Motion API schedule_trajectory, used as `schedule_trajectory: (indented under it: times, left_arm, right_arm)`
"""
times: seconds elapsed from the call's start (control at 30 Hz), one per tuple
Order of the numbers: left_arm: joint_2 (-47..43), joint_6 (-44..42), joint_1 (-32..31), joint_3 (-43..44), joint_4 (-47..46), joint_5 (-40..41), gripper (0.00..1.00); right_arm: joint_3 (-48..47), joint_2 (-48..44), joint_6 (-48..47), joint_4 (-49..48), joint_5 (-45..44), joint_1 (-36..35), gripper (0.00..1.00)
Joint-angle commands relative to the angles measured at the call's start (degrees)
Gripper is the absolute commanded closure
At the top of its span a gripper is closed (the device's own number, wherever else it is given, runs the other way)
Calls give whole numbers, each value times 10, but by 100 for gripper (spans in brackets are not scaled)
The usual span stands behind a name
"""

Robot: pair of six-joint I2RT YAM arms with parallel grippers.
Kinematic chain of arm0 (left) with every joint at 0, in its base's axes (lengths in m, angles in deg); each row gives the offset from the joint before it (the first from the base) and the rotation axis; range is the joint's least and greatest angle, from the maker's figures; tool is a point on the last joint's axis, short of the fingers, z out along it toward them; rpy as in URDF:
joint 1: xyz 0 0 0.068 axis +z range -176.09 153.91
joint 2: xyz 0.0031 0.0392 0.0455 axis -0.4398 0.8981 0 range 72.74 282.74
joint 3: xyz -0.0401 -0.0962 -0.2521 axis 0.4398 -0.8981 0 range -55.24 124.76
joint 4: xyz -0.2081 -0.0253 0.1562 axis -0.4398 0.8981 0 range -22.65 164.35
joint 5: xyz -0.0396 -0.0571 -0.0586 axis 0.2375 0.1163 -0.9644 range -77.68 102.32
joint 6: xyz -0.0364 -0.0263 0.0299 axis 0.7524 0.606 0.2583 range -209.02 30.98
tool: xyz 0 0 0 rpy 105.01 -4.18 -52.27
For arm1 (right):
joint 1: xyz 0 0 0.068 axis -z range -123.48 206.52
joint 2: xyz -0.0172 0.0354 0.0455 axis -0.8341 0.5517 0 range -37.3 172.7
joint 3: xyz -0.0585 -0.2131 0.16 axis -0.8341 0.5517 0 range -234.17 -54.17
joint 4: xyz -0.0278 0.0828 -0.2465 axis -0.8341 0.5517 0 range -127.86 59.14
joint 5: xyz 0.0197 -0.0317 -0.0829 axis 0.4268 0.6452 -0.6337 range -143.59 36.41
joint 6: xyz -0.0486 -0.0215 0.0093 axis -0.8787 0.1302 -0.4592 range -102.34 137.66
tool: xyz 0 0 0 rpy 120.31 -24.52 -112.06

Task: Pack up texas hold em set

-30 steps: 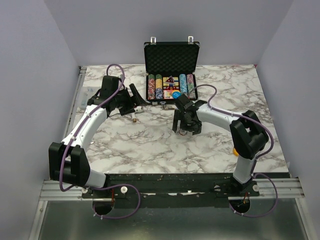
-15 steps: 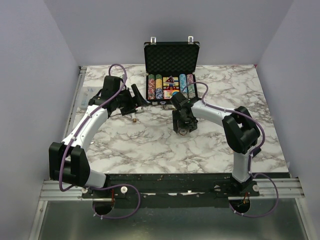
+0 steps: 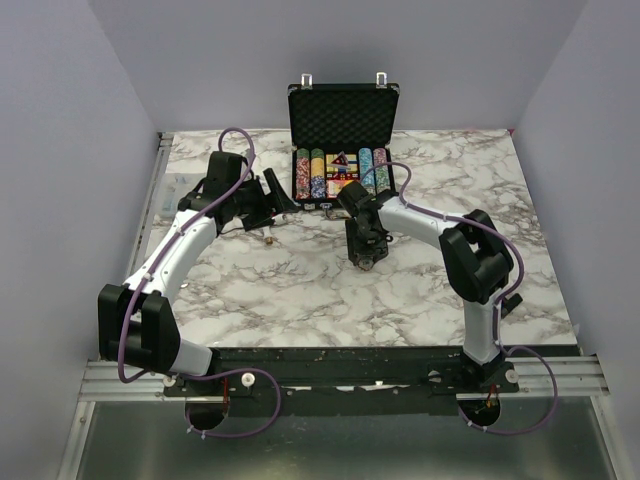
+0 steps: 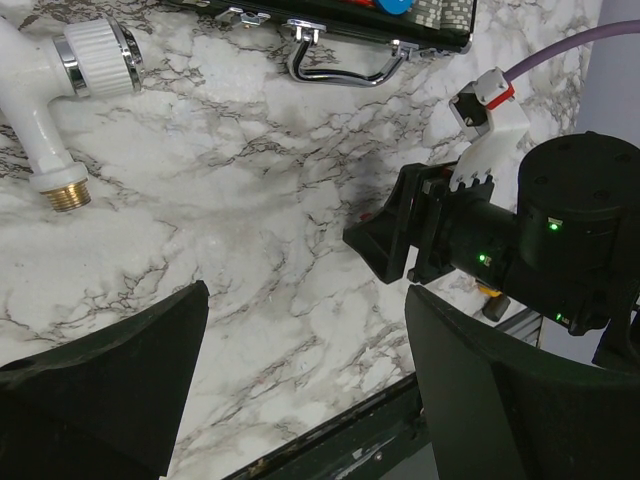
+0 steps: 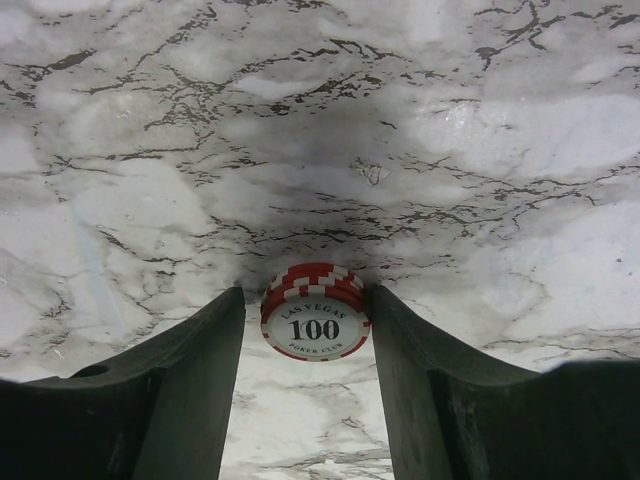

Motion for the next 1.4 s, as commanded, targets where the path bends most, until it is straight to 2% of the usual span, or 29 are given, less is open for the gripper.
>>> schedule_trajectory:
  times: [0.0,0.23,1.03,1.37]
  left_arm:
    - [-7,-8,-3,9,-10,-16,21]
    - [-6,-7,-3,7,-13,-20,21]
    - [-6,-8,-5,6,-16,-22,21]
    - [-4,-9,-5,6,-16,-21,21]
  right_arm:
    - [12,37,-17,24,37,-5,45]
    - [15,55,-35,31,56,-5,52]
    - [-16,128,-73,40,37,-5,46]
    - [-22,150,-59,35,-9,-5,52]
